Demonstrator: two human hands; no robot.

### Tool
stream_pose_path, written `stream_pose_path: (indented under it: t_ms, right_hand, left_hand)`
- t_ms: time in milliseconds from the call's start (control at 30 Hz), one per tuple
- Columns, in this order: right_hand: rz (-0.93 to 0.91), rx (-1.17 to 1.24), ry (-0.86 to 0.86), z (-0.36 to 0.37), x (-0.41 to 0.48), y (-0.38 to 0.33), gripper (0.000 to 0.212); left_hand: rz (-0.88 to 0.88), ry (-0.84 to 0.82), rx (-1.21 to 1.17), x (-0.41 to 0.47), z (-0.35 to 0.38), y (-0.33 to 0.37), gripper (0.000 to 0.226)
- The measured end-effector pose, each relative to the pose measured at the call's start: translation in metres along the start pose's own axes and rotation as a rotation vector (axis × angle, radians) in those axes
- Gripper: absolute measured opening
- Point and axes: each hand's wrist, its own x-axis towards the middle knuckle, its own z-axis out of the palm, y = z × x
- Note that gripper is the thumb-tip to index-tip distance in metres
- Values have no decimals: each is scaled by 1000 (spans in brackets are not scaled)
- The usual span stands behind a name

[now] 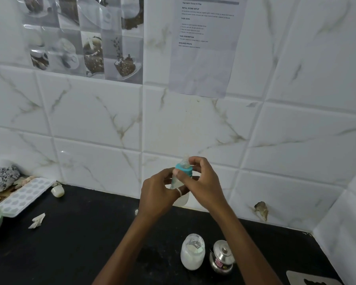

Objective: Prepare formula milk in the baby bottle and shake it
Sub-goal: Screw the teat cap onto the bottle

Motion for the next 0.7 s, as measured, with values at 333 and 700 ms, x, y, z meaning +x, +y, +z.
stream_pose_path:
  t_ms: [333, 700]
  right_hand:
    - [-17, 57, -166, -21, 7, 0, 45]
    - [-39, 108, -282, -32, 13, 8, 48]
  left_hand:
    - [6, -25, -9, 1, 0, 1, 64]
    - [8, -96, 0, 5, -5, 0, 64]
